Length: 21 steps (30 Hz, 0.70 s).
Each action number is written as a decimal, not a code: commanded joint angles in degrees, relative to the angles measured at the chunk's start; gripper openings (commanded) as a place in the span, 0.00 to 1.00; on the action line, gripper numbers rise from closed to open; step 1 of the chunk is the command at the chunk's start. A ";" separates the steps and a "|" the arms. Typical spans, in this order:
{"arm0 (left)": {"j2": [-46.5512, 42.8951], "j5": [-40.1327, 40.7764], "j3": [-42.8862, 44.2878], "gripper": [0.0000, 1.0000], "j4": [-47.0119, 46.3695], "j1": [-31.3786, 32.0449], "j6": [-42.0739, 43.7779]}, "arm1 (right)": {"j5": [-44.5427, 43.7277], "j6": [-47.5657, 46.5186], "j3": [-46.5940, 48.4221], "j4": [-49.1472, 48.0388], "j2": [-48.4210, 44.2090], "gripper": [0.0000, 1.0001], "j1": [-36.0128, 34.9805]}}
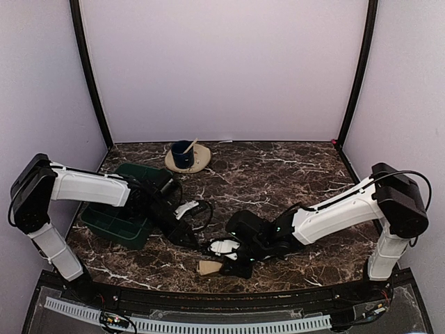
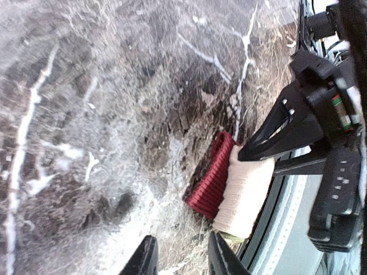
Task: Roll the socks
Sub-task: Pick up the sock from the center of the board, then move the storage box to the center of the board.
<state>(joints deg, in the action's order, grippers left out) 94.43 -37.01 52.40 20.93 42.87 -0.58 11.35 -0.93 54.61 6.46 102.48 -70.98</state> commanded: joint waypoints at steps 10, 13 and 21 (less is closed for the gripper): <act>-22.49 28.50 -4.02 0.40 -0.18 -3.23 -8.79 | 6.56 5.12 2.16 1.34 -0.67 0.00 3.28; -29.68 38.88 -6.17 0.45 -0.26 -3.69 -12.06 | 6.26 5.00 5.60 2.74 0.26 0.00 4.40; -36.14 57.79 -7.94 0.46 5.42 -7.06 -18.95 | 3.97 2.49 21.92 10.02 5.50 0.00 6.98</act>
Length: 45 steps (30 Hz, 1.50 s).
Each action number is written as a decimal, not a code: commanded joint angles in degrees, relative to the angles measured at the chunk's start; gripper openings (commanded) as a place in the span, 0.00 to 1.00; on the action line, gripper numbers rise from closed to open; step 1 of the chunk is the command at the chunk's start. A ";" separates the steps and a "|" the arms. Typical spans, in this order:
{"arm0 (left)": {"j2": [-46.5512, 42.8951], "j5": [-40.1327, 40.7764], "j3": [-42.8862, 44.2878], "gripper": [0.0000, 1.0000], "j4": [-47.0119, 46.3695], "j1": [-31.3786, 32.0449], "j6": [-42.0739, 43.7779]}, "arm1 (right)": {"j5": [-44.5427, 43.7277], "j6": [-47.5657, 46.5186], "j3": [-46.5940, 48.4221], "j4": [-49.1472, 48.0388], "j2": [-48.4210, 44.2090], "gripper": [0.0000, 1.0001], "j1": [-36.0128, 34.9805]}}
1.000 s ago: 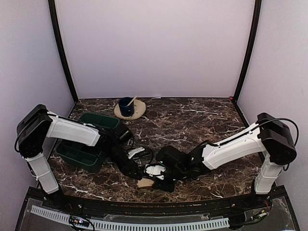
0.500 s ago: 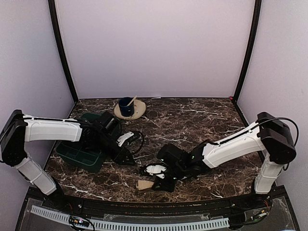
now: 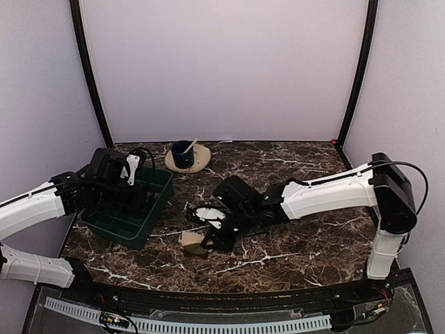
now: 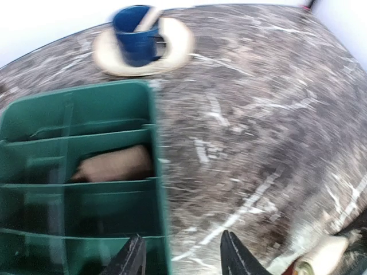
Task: Roll the socks
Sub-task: Move the storage box to the center of the board.
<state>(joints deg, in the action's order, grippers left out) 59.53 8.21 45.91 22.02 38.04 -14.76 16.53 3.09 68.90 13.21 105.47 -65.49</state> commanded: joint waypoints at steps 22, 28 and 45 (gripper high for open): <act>-5.02 21.71 -5.77 0.46 5.87 -16.51 -16.35 | -15.57 -9.10 61.27 15.99 30.15 0.00 1.77; -3.94 17.93 -9.49 0.46 4.86 -19.49 -21.29 | -15.47 -11.13 63.35 11.04 33.42 0.00 1.19; 4.17 14.69 -12.19 0.50 -0.62 -22.73 -20.37 | -13.32 -13.34 68.35 4.35 41.77 0.00 1.05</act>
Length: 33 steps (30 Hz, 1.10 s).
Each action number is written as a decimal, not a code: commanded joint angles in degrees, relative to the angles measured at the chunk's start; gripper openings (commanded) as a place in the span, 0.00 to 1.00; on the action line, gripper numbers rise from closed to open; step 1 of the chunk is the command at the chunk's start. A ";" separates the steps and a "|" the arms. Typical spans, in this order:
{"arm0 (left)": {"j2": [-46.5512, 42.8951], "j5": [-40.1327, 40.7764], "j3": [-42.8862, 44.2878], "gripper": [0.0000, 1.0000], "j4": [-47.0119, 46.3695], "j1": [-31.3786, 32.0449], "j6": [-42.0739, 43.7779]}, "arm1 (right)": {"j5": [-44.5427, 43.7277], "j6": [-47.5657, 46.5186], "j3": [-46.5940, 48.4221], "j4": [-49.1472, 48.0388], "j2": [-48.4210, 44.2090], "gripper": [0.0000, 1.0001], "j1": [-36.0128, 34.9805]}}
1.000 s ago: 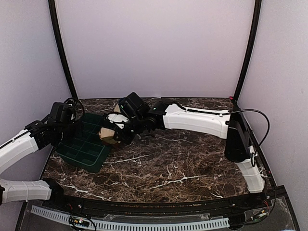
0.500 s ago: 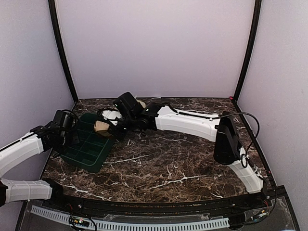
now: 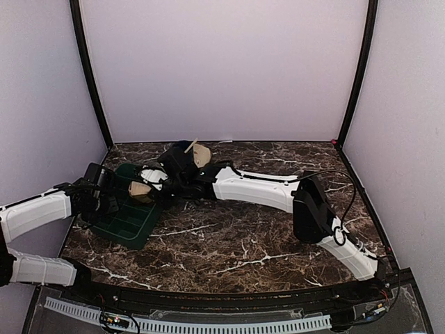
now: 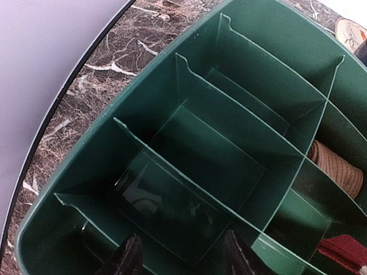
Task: Roll the socks
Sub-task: Move the storage box to the center of the board.
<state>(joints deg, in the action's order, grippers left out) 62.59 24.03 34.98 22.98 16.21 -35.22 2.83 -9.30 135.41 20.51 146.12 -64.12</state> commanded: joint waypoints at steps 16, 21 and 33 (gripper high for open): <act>3.67 -9.24 -2.23 0.49 -5.03 -1.71 1.53 | -2.54 -1.18 -9.01 5.09 -1.80 0.00 0.36; 0.04 -10.98 -1.98 0.49 -5.61 -1.72 2.45 | -3.38 -1.10 -14.64 6.24 -4.91 0.00 0.55; -4.57 -7.50 3.87 0.51 -1.29 -1.76 7.14 | -5.88 0.96 -30.90 6.54 -16.45 0.00 0.33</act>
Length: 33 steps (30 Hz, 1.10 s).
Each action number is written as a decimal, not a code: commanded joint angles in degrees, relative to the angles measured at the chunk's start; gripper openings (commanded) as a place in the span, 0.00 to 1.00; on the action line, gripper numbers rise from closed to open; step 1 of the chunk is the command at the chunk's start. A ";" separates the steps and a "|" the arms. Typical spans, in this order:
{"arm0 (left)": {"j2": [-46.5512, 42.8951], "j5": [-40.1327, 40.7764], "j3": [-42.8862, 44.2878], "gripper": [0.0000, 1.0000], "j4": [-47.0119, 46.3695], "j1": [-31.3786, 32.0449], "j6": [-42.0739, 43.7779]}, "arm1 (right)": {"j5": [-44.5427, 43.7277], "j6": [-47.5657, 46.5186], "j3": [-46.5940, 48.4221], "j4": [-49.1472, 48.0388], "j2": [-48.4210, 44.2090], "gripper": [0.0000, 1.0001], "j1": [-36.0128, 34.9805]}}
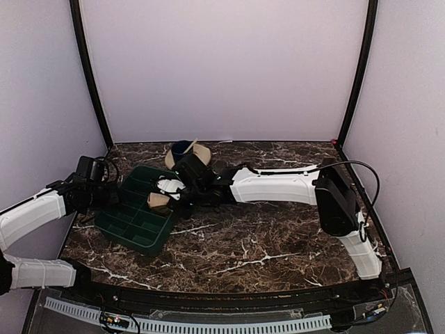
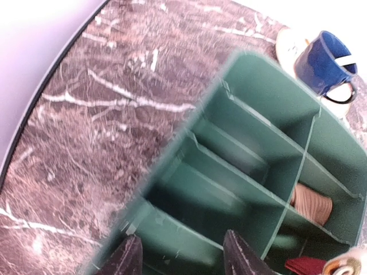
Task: Roll the socks
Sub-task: Move the storage box to the center of the board.
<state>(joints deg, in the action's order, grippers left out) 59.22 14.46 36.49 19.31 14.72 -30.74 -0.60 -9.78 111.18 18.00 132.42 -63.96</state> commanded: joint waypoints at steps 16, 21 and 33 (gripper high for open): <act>3.87 0.93 1.31 0.51 0.30 -0.58 3.08 | -6.43 6.00 -26.26 8.21 -18.56 0.00 -1.57; 6.99 -0.92 0.45 0.51 -1.13 -0.61 2.56 | -10.61 4.98 -23.84 7.58 -19.94 0.00 -1.51; 13.86 -4.84 0.09 0.50 -3.68 -0.67 2.10 | -17.17 -0.50 -18.03 3.19 -18.03 0.00 -1.49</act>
<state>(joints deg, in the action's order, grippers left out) 71.70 11.73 37.41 16.97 14.35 -28.27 -14.96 -8.21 91.07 23.24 113.62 -65.32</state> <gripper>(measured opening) 0.501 0.140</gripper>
